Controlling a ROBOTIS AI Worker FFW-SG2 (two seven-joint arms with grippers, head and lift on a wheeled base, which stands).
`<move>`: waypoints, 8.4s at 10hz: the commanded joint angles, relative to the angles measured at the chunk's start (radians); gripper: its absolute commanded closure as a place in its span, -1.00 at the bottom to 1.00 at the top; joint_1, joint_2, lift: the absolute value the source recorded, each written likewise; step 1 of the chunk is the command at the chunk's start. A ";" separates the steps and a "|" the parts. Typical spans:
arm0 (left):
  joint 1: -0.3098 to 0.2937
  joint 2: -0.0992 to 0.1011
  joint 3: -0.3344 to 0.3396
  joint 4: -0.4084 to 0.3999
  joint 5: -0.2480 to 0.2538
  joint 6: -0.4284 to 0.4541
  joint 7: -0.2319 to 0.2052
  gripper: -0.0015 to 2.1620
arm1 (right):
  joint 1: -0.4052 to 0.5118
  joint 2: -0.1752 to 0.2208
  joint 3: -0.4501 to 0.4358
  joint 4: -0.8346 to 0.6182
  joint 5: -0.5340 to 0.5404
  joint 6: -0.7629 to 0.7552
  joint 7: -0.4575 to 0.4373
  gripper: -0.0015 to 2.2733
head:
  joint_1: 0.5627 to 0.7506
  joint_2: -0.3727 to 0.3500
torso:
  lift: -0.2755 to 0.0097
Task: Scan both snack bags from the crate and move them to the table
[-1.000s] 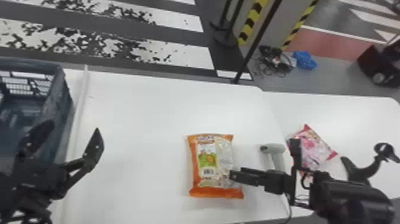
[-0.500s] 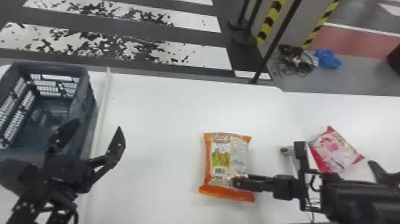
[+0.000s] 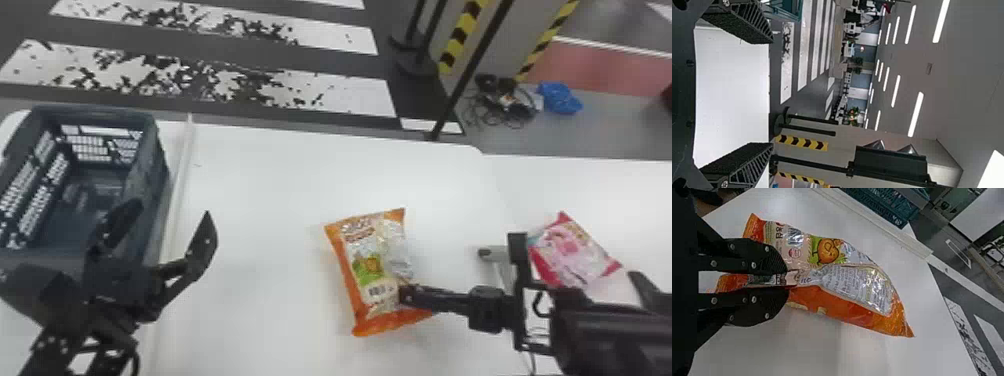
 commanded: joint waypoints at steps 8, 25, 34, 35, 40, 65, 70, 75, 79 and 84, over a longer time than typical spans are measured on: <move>-0.001 -0.012 -0.002 -0.003 -0.025 0.009 0.002 -0.94 | -0.152 0.082 -0.532 0.092 -0.443 -0.030 -0.482 0.97 | 0.41 -0.94 | 0.32; -0.012 -0.023 -0.044 -0.069 -0.051 0.150 0.017 -0.94 | 0.112 0.143 -0.457 -0.209 -0.582 -0.177 -0.950 -0.94 | 0.41 -0.94 | 0.32; 0.260 -0.014 -0.054 -0.407 -0.149 0.310 0.156 -0.94 | 0.588 0.299 0.157 -0.604 -0.205 -0.797 -0.989 -0.93 | 0.41 -0.63 | 0.32; 0.291 -0.012 -0.046 -0.439 -0.147 0.337 0.161 -0.94 | 0.632 0.299 0.150 -0.620 -0.219 -0.824 -0.987 -0.93 | 0.41 -0.59 | 0.32; 0.378 -0.012 -0.040 -0.508 -0.147 0.304 0.161 -0.94 | 0.749 0.299 0.157 -0.655 -0.239 -0.956 -0.970 -0.93 | 0.41 -0.65 | 0.32; 0.458 0.008 0.021 -0.512 -0.081 0.086 0.138 -0.94 | 0.890 0.299 0.115 -0.649 -0.291 -1.343 -0.915 -0.93 | 0.41 -0.73 | 0.32; 0.458 0.012 0.026 -0.503 -0.069 0.061 0.137 -0.94 | 0.890 0.299 0.115 -0.643 -0.291 -1.349 -0.910 -0.93 | 0.41 -0.72 | 0.32; 0.458 0.012 0.028 -0.502 -0.066 0.061 0.132 -0.94 | 0.890 0.299 0.115 -0.643 -0.292 -1.358 -0.907 -0.93 | 0.41 -0.71 | 0.32; 0.458 0.012 0.028 -0.502 -0.066 0.061 0.132 -0.94 | 0.890 0.299 0.115 -0.641 -0.299 -1.364 -0.904 -0.93 | 0.41 -0.71 | 0.32; 0.458 0.012 0.028 -0.503 -0.066 0.061 0.132 -0.94 | 0.890 0.299 0.117 -0.641 -0.299 -1.376 -0.904 -0.93 | 0.41 -0.71 | 0.32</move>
